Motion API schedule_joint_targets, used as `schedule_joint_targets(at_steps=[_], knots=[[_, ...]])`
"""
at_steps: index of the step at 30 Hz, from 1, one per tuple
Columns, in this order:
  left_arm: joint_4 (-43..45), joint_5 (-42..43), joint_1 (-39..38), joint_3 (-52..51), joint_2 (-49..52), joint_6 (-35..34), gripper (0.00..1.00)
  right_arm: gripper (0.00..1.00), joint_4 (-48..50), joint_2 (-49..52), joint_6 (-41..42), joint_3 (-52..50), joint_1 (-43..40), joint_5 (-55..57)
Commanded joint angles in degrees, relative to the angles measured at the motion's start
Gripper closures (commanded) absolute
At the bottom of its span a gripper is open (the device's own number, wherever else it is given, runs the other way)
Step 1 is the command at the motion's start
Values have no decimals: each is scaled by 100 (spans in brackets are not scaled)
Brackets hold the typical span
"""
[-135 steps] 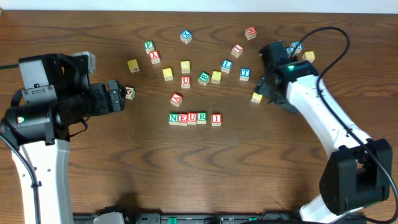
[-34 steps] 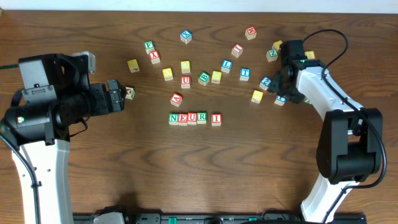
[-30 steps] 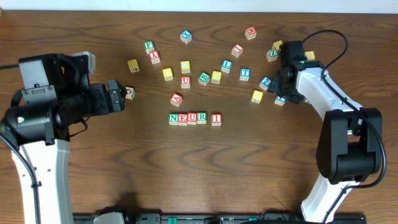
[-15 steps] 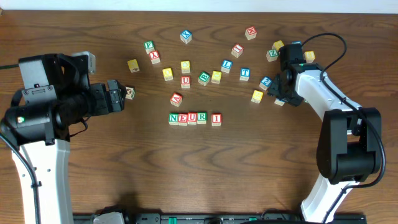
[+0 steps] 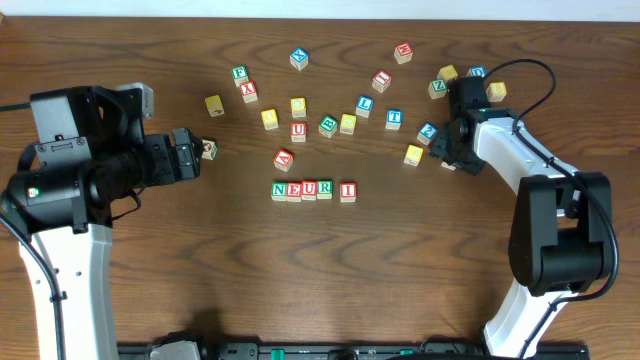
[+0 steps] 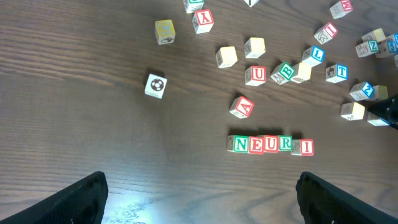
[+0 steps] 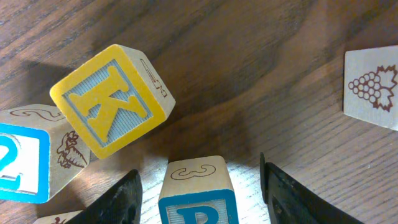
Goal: Spell out NEURIPS
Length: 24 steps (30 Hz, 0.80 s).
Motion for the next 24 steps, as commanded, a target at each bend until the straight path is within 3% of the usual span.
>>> schedule_joint_targets(at_steps=[1, 2, 9, 24], knots=[[-13, 42, 24, 92, -26, 59, 5, 47, 15, 37, 79, -35, 50, 35], [-13, 44, 24, 92, -26, 59, 5, 54, 17, 37, 79, -35, 50, 35], [-13, 42, 24, 92, -26, 59, 5, 71, 33, 37, 79, -35, 50, 35], [-13, 42, 24, 92, -26, 59, 5, 78, -70, 20, 66, 48, 50, -74]])
